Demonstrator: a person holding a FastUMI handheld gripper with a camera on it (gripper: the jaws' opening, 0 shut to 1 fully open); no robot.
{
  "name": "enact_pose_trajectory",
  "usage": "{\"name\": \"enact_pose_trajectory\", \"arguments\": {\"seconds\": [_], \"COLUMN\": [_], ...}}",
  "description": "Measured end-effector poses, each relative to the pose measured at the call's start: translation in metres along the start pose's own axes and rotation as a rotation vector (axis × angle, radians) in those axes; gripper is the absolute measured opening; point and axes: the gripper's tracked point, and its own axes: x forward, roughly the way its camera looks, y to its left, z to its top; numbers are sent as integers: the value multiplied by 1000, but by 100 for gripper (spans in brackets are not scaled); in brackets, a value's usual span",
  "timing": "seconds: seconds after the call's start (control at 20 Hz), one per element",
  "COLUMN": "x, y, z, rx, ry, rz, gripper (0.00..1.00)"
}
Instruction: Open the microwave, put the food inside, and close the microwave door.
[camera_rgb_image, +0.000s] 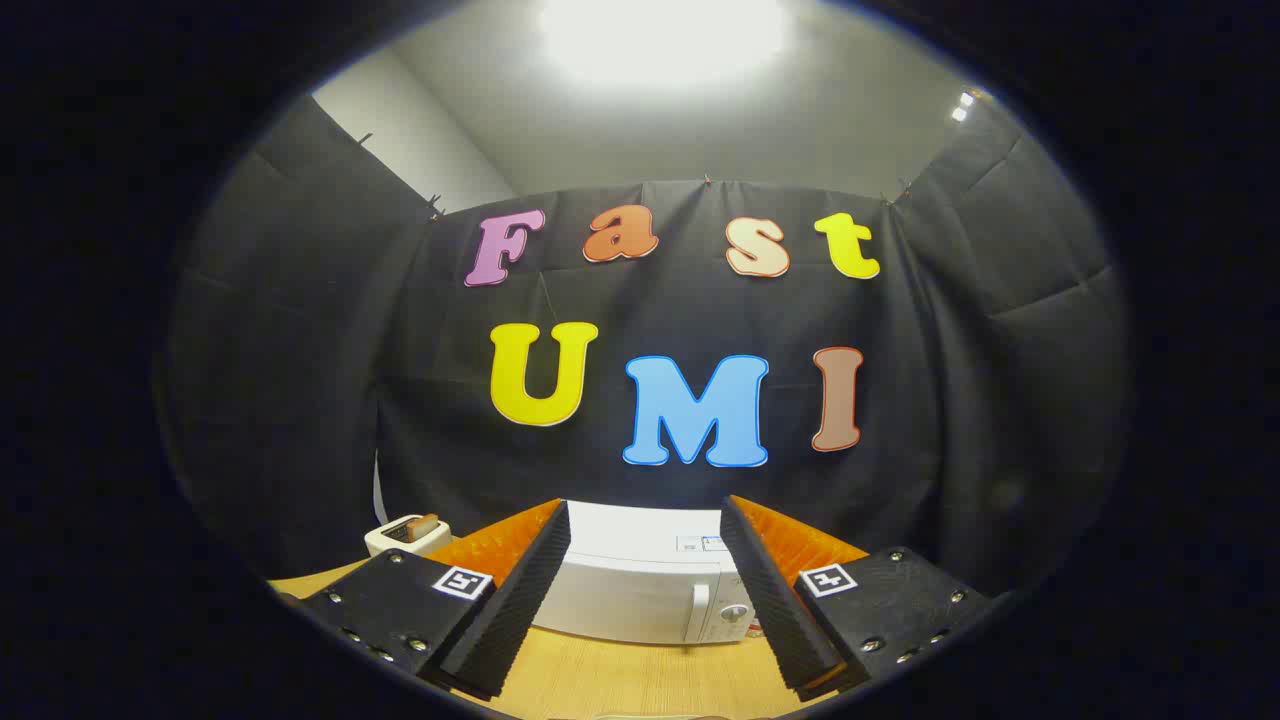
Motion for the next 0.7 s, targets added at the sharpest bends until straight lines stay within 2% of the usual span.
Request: {"name": "enact_pose_trajectory", "arguments": {"seconds": [0.15, 0.35, 0.7], "x": [3, 9, 17], "y": [-1, -1, -3], "z": [-7, -19, -33], "rx": [-44, -40, -79], "ry": [3, 44, 40], "rz": [-7, -14, -29], "gripper": [96, 96, 96]}}
